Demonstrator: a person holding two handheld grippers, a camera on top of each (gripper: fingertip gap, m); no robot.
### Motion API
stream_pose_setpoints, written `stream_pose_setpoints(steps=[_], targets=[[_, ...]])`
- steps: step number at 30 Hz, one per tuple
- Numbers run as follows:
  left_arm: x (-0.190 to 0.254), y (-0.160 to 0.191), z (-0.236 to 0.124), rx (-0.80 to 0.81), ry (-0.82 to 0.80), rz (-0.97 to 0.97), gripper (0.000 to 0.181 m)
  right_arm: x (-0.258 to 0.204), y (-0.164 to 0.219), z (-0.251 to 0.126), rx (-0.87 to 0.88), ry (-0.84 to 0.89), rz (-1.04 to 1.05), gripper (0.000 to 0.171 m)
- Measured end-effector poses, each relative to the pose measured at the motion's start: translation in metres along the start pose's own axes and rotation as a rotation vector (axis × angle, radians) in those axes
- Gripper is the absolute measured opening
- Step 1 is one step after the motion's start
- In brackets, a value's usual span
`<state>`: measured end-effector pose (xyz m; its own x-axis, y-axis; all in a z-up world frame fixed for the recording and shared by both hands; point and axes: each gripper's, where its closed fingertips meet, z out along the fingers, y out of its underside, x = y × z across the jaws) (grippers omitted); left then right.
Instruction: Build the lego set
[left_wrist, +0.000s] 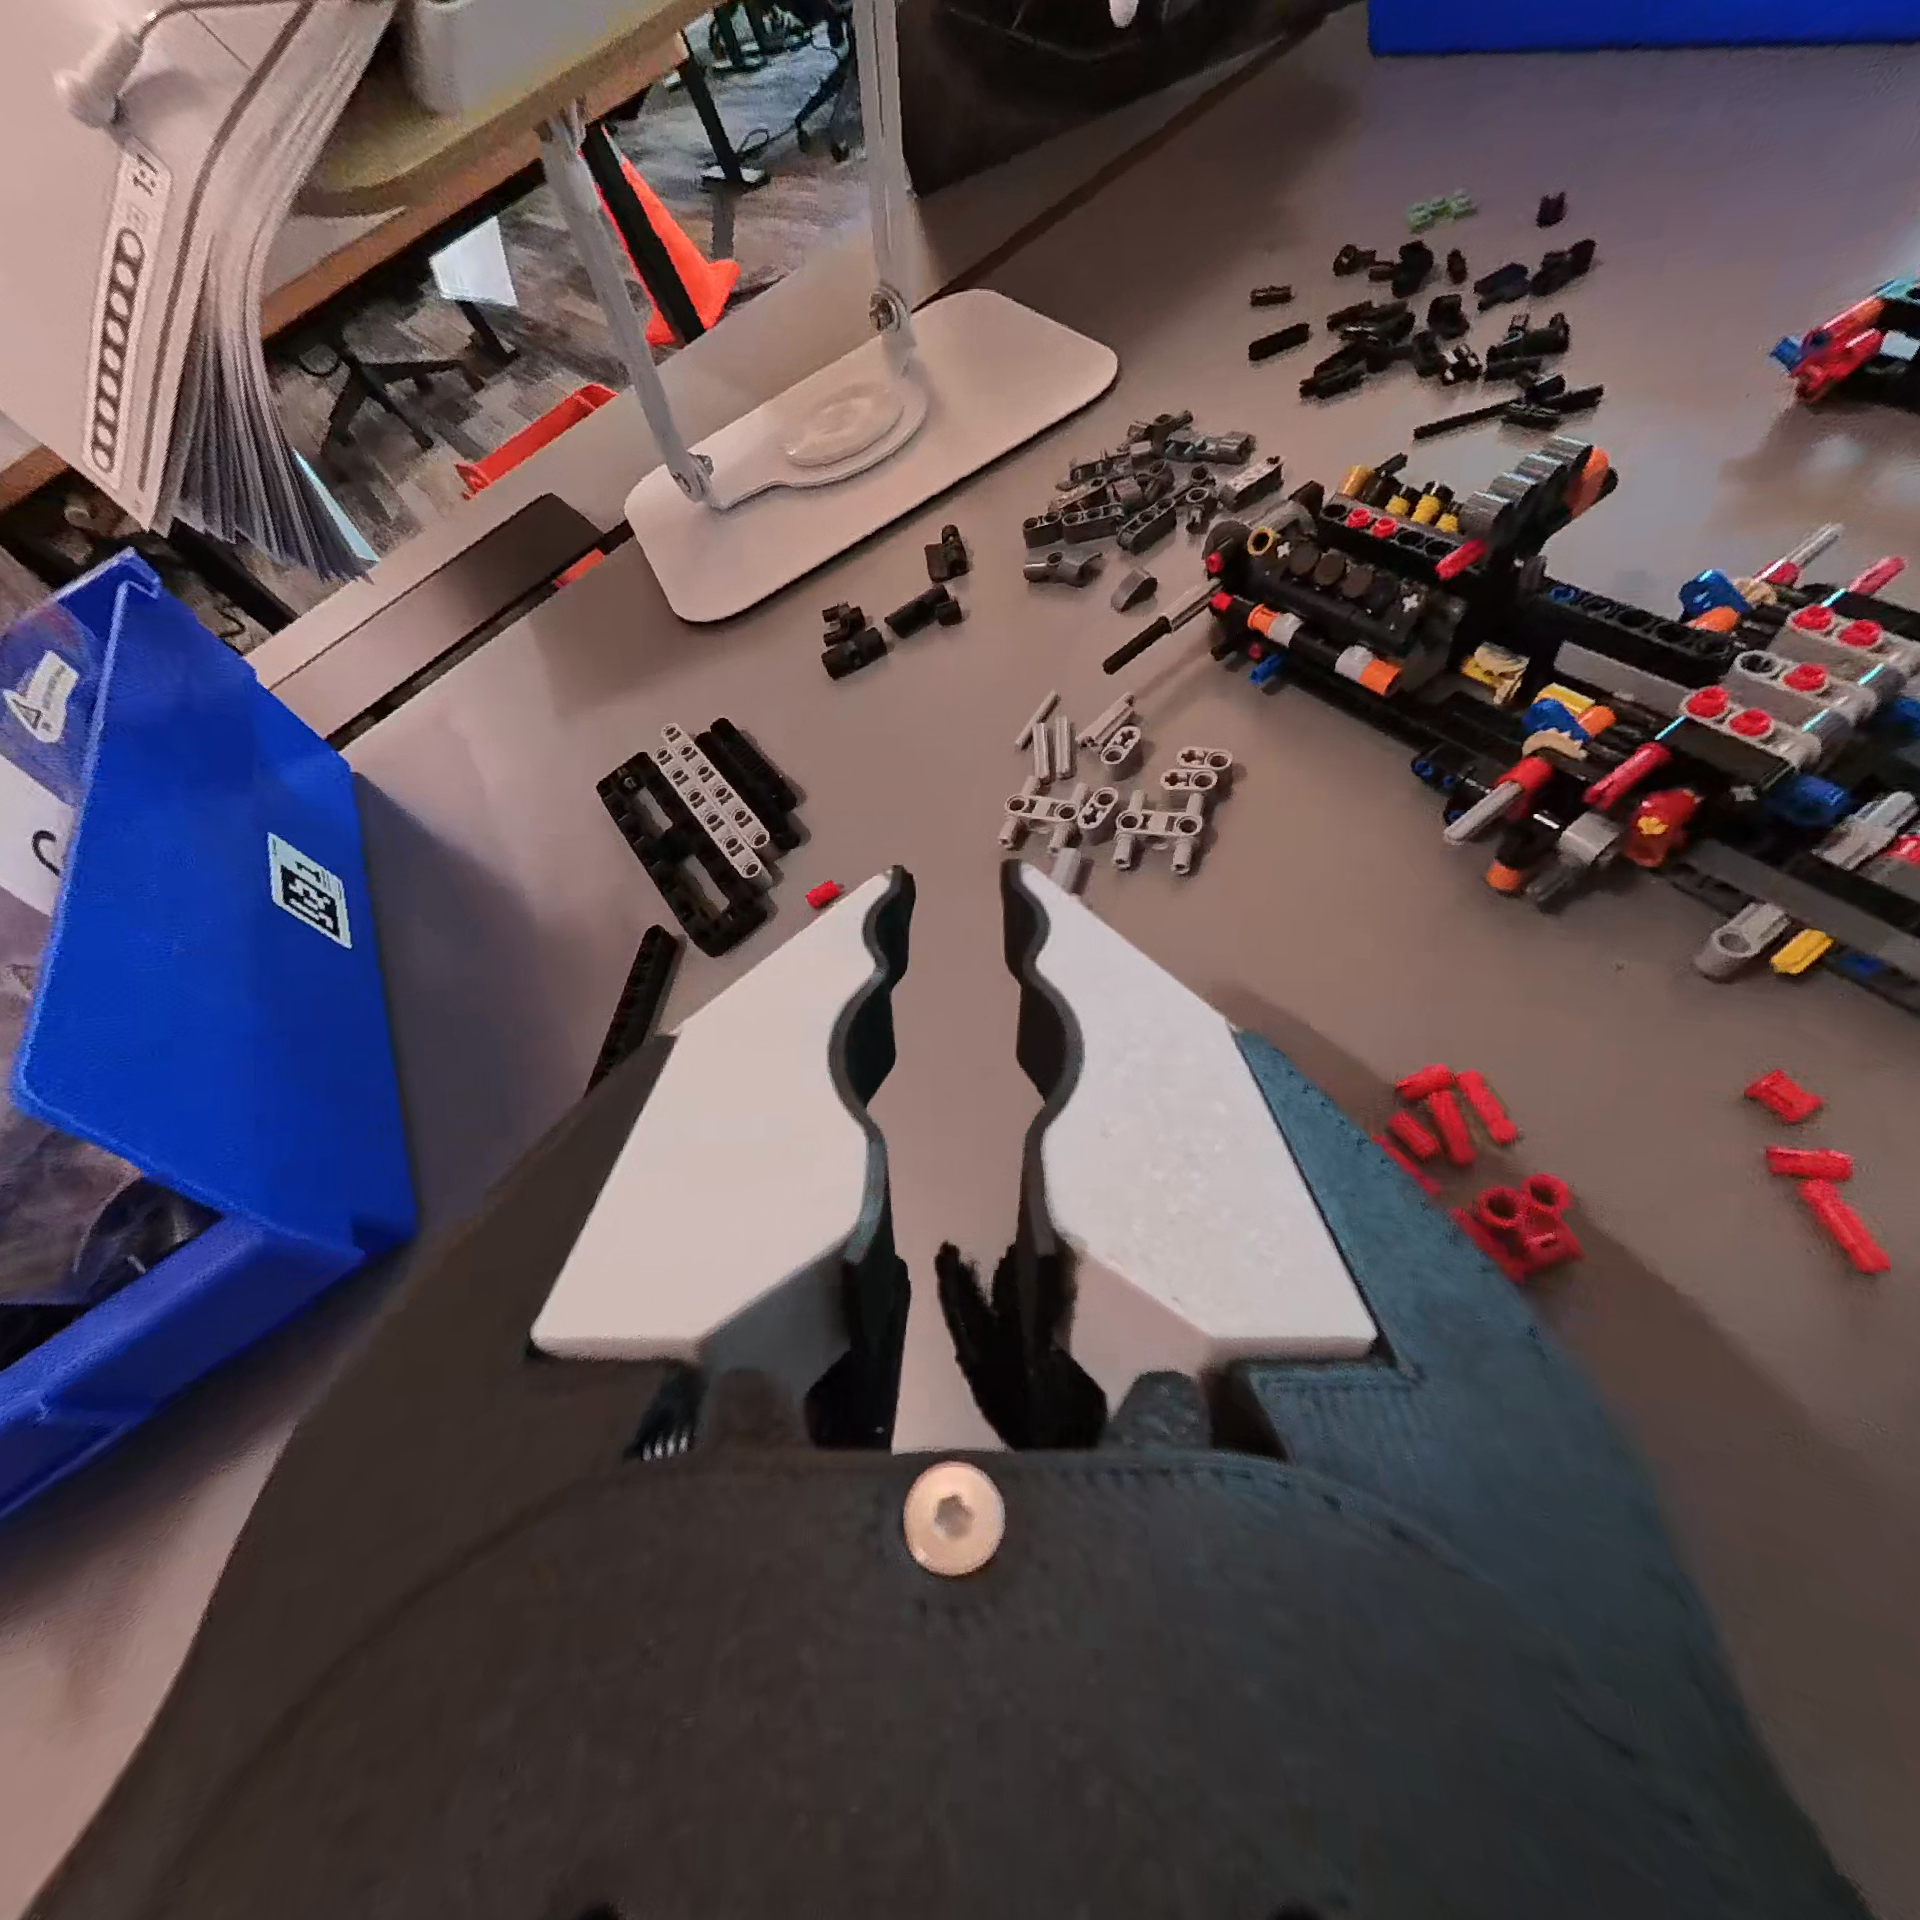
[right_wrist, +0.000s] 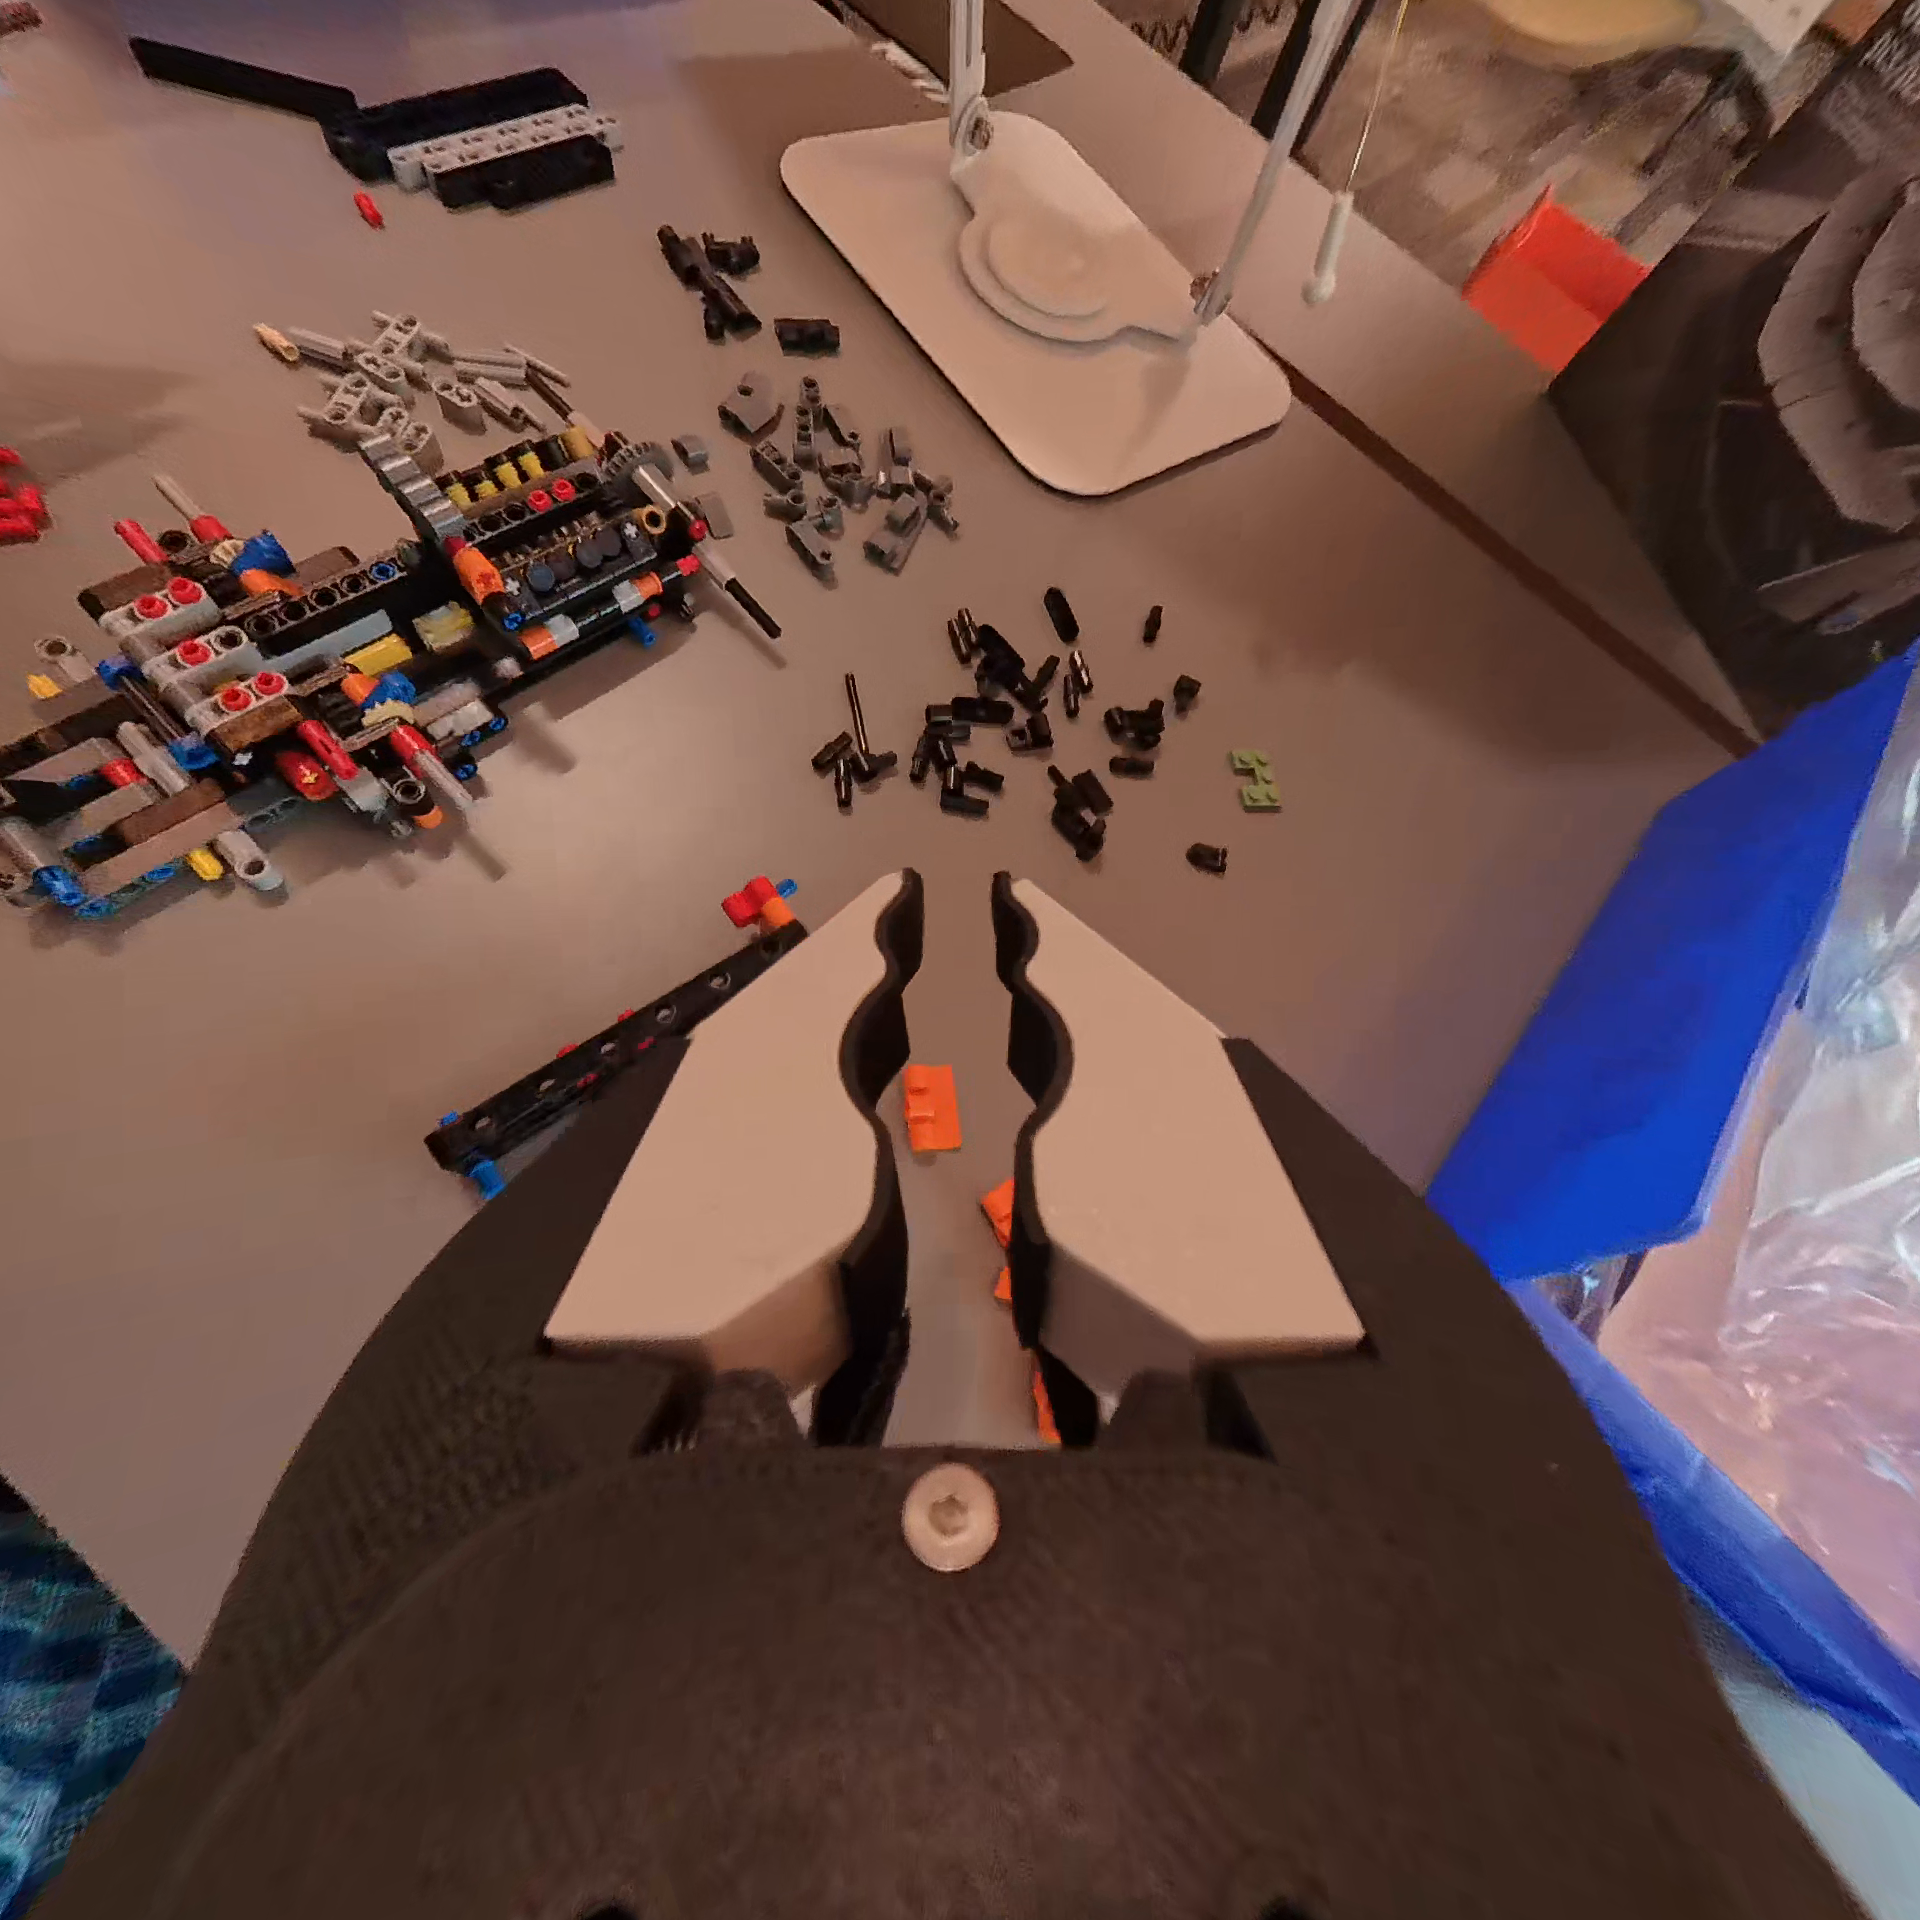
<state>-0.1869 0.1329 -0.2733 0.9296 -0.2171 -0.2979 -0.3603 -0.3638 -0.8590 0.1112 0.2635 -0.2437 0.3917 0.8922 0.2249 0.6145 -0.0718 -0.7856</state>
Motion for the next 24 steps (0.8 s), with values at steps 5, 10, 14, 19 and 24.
stream_pose_setpoints(steps=[5, 10, 14, 19, 24], targets=[[-0.006, 0.006, -0.001, 0.008, 0.023, -0.026, 0.014, -0.003, 0.033, 0.002, -0.121, -0.078, 0.053, 0.008], [-0.005, 0.010, 0.002, 0.003, 0.047, -0.046, 0.015, -0.007, 0.068, 0.011, -0.222, -0.067, 0.053, 0.011], [-0.005, 0.011, 0.001, 0.005, 0.053, -0.047, 0.015, -0.012, 0.084, 0.019, -0.261, -0.088, 0.054, 0.012], [-0.004, 0.010, 0.002, 0.005, 0.055, -0.050, 0.015, -0.011, 0.093, 0.025, -0.275, -0.096, 0.063, 0.010], [-0.001, 0.011, 0.003, 0.000, 0.062, -0.047, 0.015, -0.013, 0.099, 0.029, -0.280, -0.105, 0.059, 0.005]])
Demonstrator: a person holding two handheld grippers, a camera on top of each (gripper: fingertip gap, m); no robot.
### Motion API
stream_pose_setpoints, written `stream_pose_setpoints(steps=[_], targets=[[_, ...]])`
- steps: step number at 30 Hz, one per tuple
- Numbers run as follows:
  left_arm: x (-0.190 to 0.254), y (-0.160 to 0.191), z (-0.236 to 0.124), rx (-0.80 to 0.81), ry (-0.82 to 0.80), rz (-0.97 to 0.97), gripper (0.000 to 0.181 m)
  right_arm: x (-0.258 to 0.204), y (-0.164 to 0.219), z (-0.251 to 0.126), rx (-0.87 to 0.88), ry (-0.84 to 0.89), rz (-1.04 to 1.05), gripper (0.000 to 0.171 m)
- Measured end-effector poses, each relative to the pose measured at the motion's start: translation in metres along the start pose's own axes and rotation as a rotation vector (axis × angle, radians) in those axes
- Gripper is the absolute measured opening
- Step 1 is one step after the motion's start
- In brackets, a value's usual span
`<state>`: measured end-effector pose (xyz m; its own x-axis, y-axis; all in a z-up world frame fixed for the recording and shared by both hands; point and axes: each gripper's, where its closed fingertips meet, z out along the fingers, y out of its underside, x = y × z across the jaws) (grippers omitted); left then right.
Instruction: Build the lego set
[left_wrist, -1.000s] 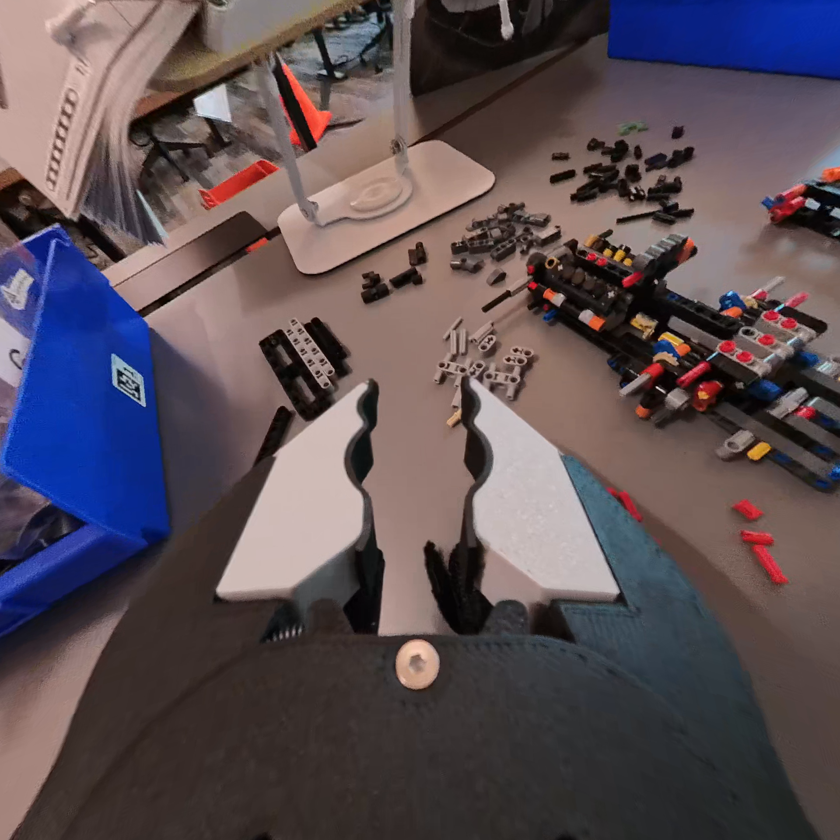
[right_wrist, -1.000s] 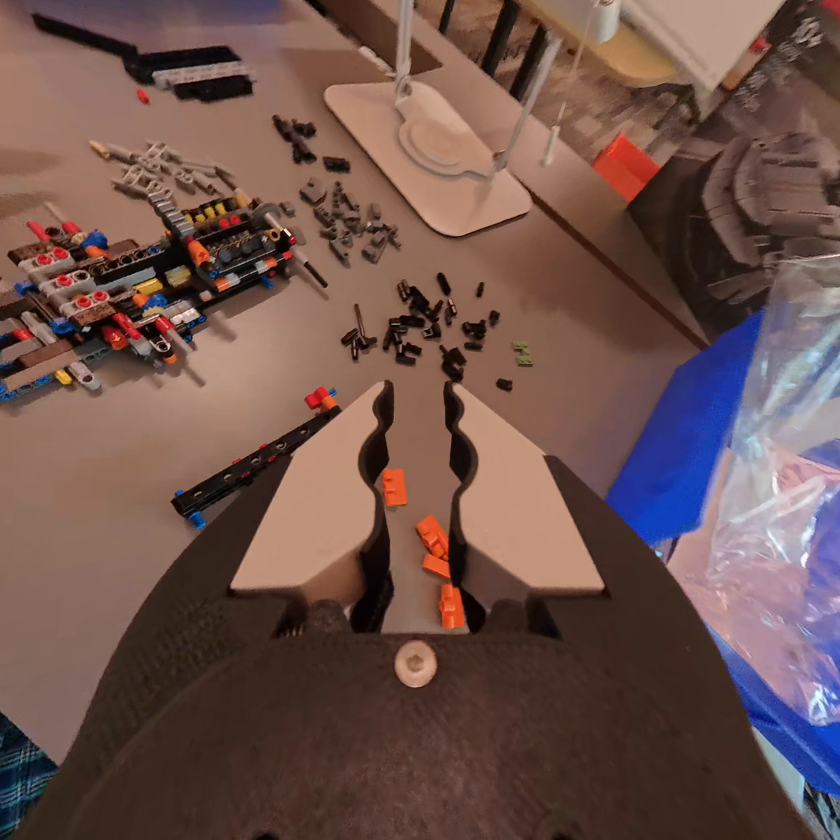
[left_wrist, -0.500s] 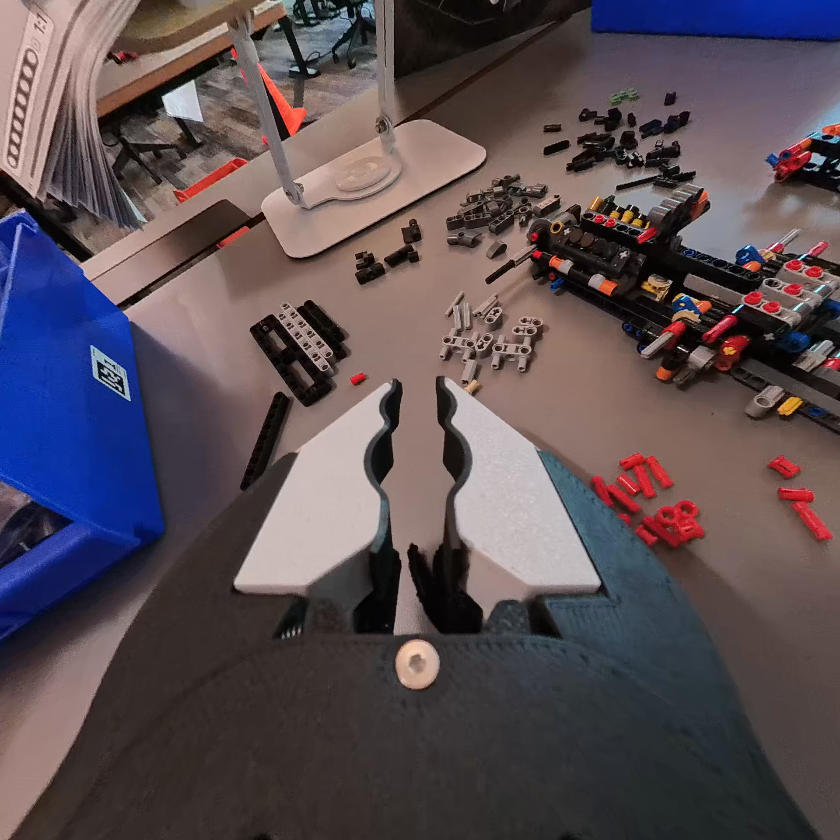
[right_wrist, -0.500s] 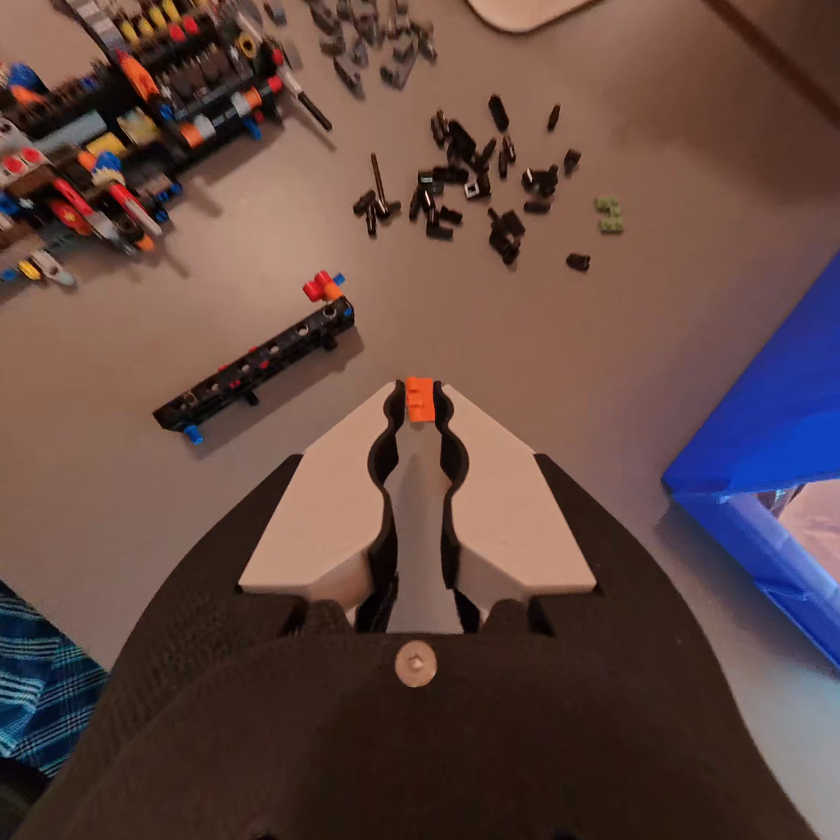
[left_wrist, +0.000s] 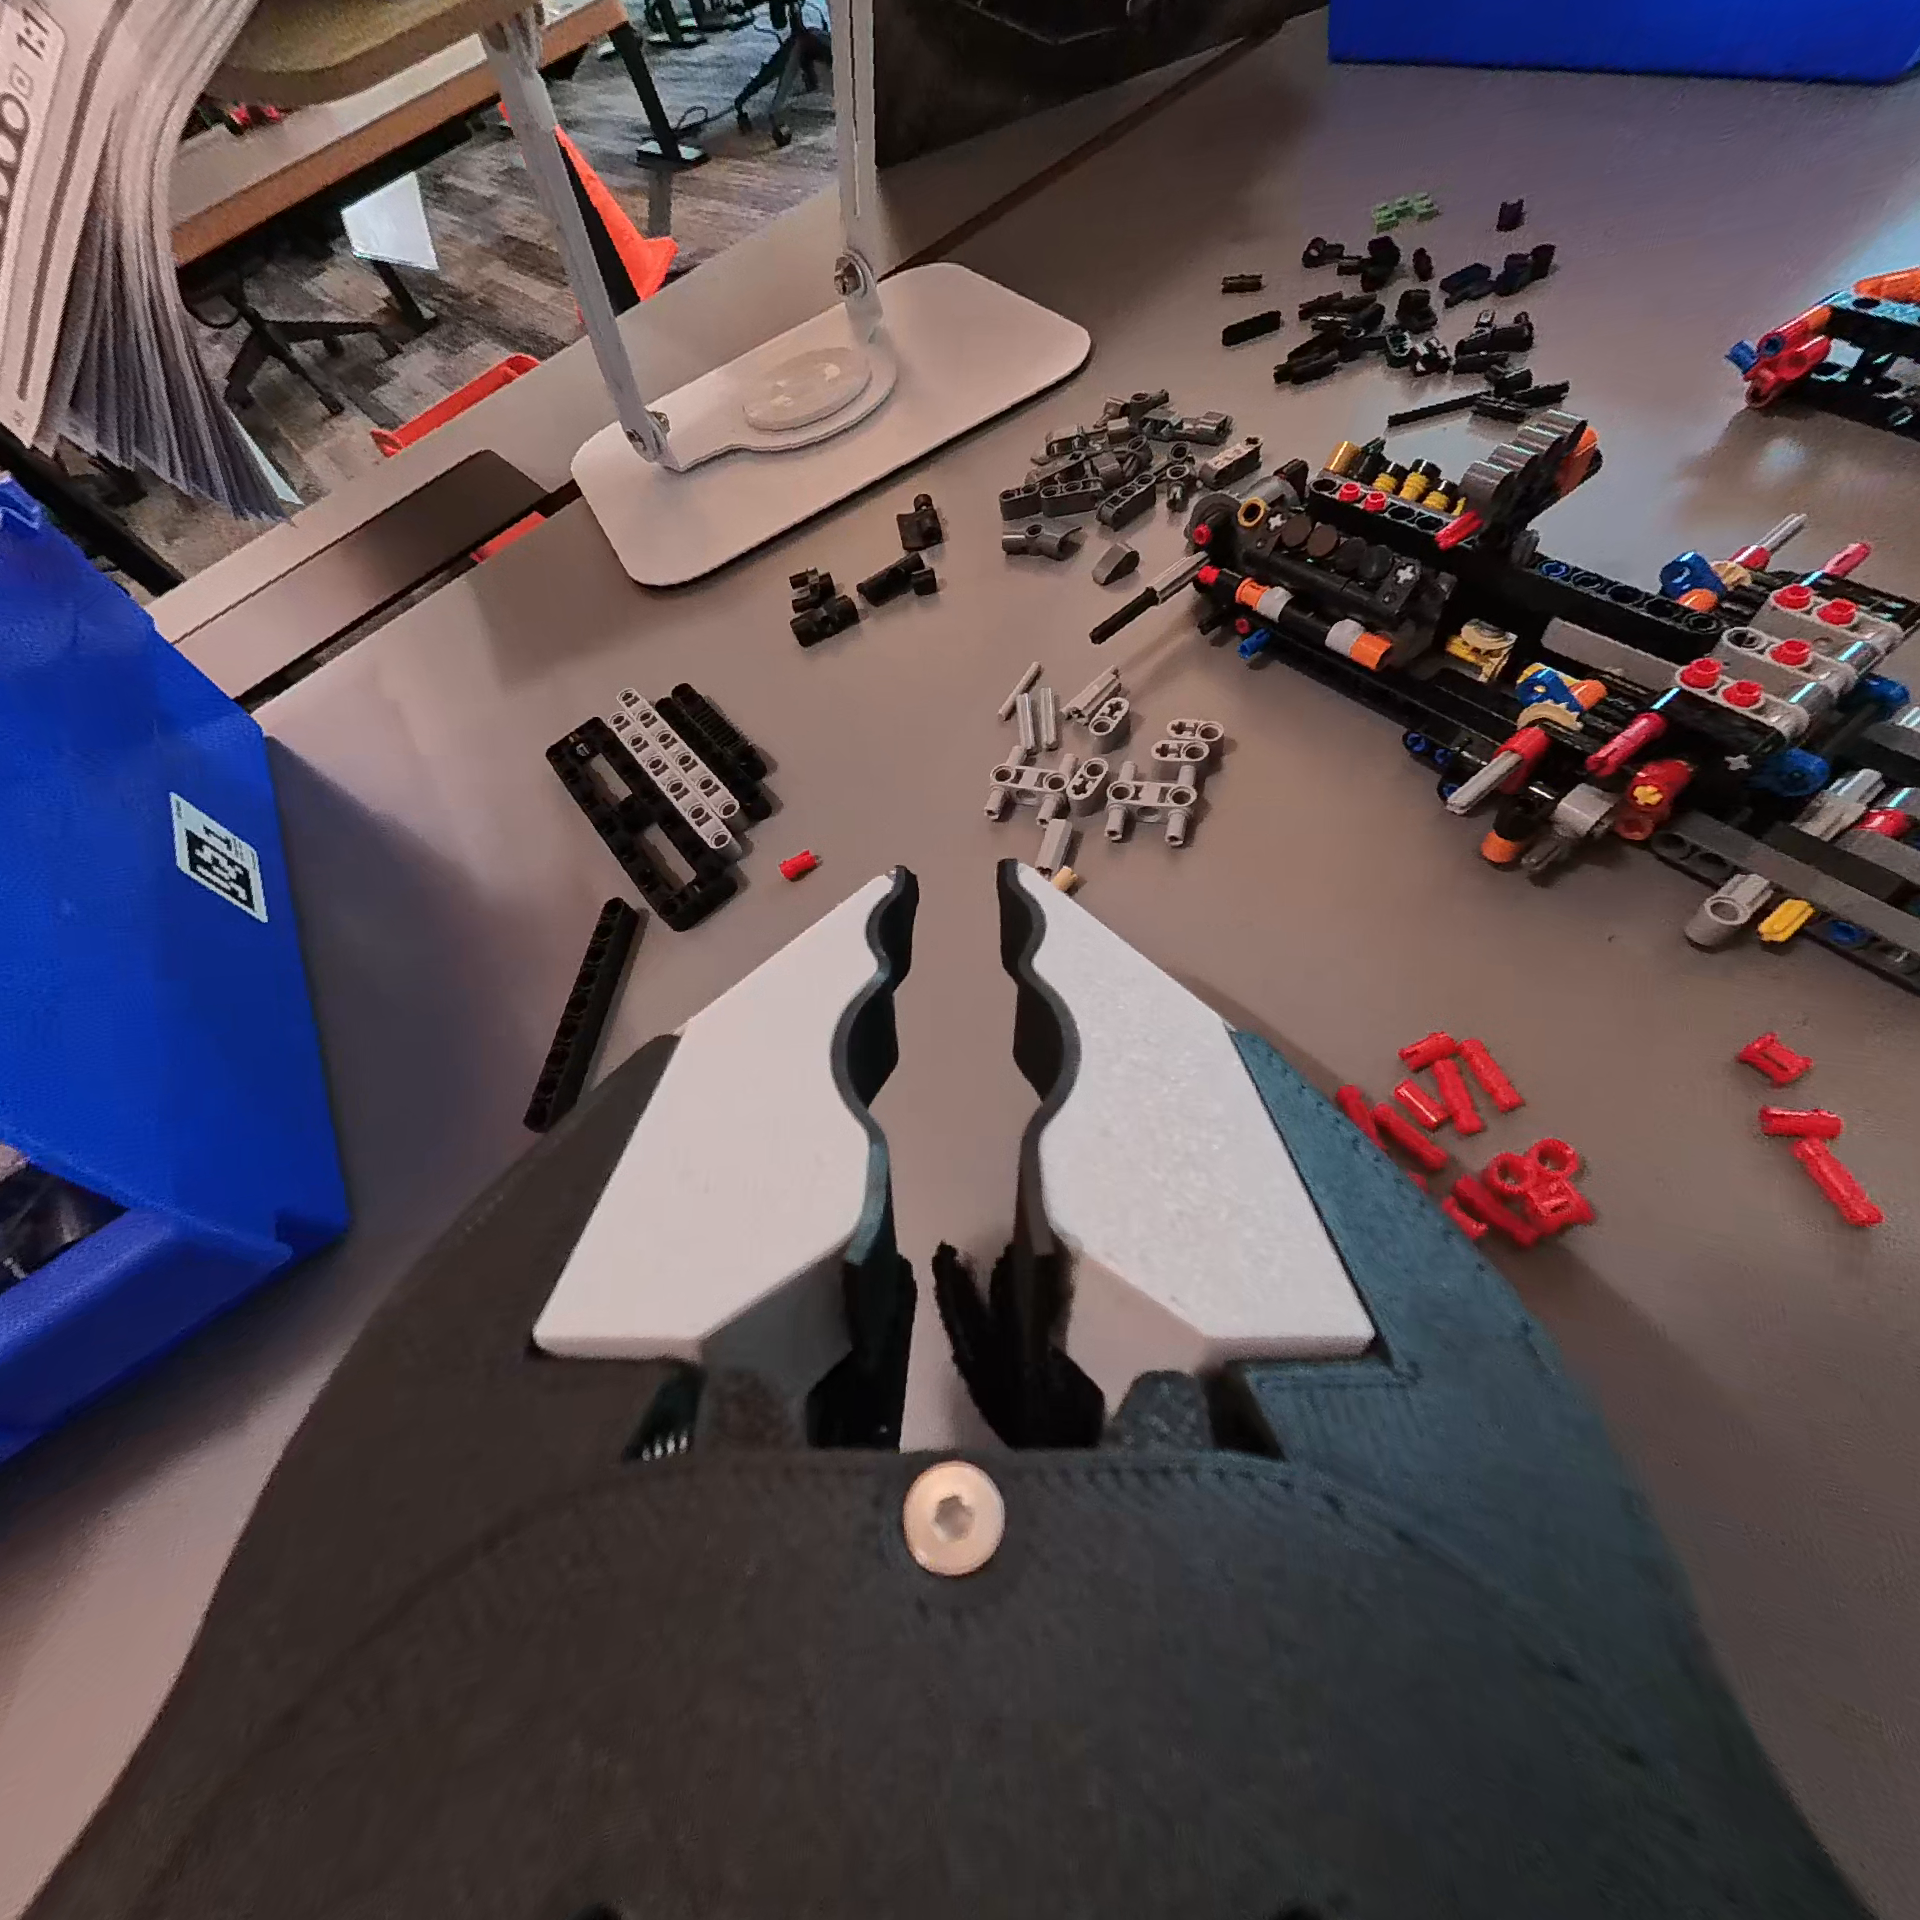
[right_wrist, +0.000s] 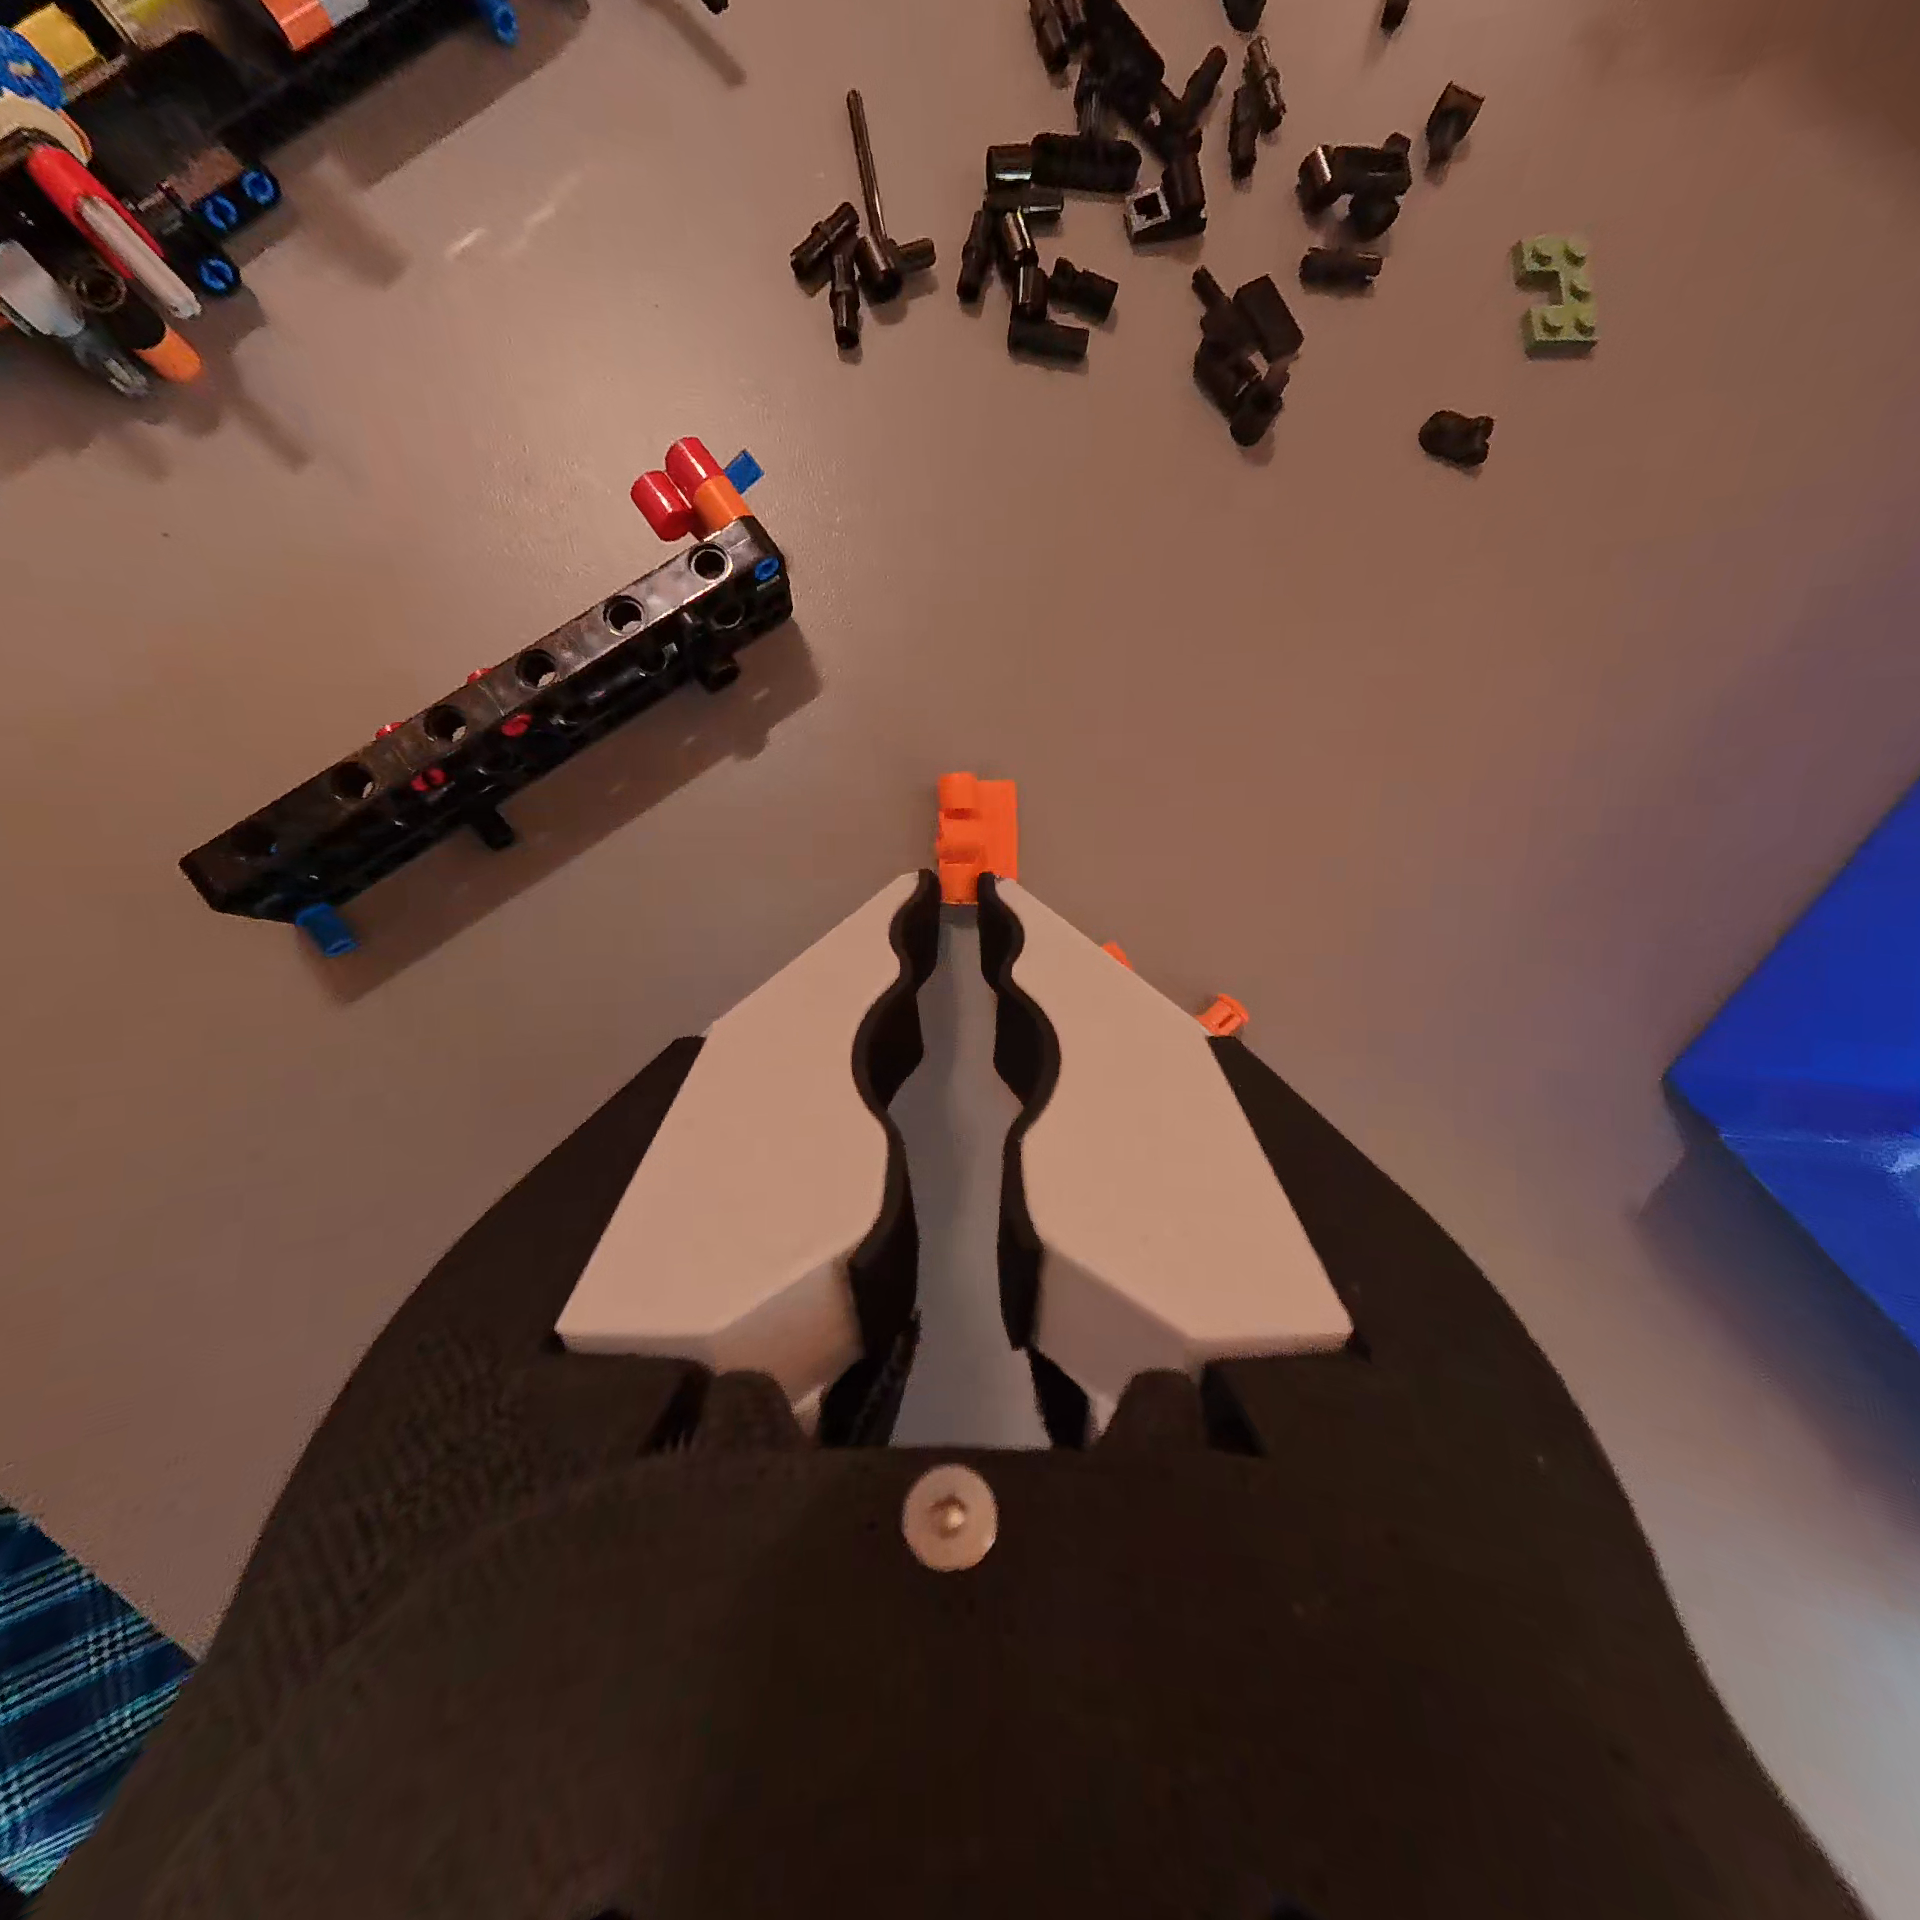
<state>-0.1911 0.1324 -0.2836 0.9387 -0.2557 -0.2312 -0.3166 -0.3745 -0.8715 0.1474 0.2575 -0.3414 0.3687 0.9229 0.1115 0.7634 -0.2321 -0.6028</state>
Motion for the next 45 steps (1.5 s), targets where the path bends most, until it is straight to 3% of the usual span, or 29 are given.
stream_pose_setpoints(steps=[23, 45], targets=[[0.006, 0.001, 0.003, -0.011, 0.019, -0.004, 0.015, -0.027, 0.022, -0.021, 0.000, -0.025, -0.063, 0.005], [0.017, -0.008, 0.000, -0.006, 0.033, 0.030, 0.018, -0.037, 0.012, -0.037, 0.079, 0.013, -0.042, 0.021]])
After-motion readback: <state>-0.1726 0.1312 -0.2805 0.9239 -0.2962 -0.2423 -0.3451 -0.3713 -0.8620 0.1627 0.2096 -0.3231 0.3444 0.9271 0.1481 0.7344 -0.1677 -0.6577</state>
